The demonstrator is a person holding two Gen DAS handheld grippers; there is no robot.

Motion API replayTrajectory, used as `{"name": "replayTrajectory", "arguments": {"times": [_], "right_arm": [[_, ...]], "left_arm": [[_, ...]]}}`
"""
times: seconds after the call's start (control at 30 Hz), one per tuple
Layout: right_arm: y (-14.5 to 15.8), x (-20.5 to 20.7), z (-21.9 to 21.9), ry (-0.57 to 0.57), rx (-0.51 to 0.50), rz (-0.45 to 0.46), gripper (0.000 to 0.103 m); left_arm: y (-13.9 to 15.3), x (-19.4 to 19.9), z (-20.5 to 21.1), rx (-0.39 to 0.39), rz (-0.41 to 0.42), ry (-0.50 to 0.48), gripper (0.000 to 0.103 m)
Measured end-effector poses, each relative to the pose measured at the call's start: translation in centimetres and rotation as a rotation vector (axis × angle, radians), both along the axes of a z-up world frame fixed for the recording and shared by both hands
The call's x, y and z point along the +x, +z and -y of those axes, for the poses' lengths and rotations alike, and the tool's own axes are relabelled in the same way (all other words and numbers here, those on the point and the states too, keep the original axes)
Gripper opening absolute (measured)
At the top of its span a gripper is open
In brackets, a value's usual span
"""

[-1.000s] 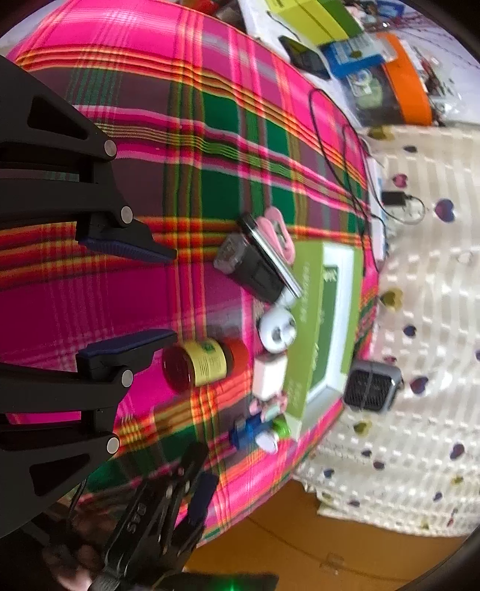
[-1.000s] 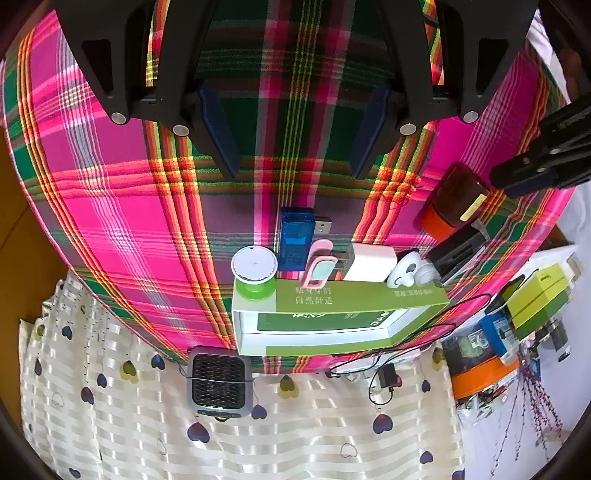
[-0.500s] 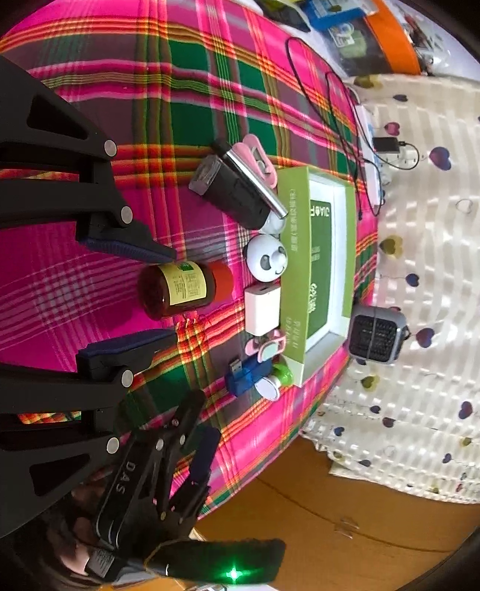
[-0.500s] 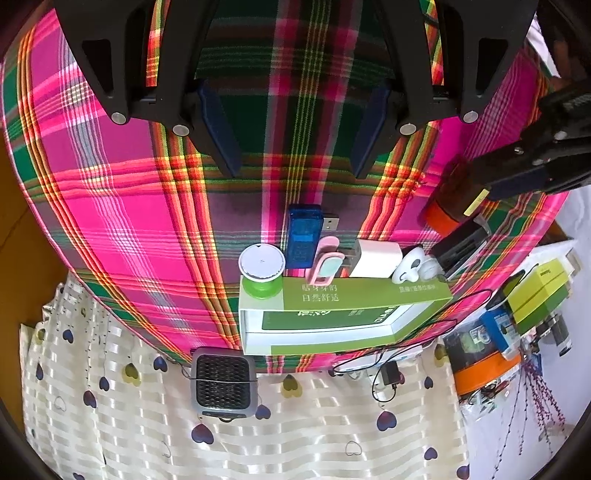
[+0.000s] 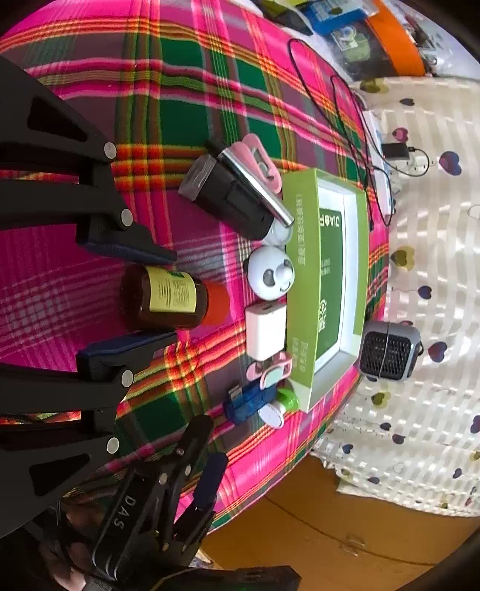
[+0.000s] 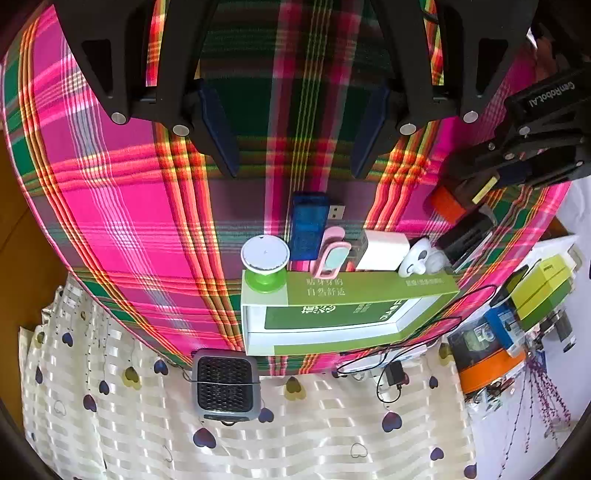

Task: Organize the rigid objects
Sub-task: 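Grasp the brown bottle with the left tool while the right tool grasps the blue USB drive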

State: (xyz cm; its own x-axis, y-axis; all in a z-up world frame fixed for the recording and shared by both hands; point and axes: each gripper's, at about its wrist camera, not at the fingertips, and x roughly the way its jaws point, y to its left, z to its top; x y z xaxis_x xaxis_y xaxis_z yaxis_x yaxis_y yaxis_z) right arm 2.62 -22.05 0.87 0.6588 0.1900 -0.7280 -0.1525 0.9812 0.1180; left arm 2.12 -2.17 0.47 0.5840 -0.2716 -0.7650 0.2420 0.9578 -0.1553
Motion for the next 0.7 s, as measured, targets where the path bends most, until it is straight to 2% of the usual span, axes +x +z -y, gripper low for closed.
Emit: {"name": "replayTrajectory", "arguments": {"times": [0.27, 0.7], "right_arm": [[0.3, 1.9, -0.6, 0.009, 0.016, -0.021, 0.063], [0.3, 4.3, -0.9, -0.009, 0.024, -0.062, 0.062]], "left_arm": [[0.0, 0.5, -0.8, -0.017, -0.001, 0.017, 0.035], [-0.1, 1.1, -0.9, -0.012, 0.008, -0.008, 0.035]]}}
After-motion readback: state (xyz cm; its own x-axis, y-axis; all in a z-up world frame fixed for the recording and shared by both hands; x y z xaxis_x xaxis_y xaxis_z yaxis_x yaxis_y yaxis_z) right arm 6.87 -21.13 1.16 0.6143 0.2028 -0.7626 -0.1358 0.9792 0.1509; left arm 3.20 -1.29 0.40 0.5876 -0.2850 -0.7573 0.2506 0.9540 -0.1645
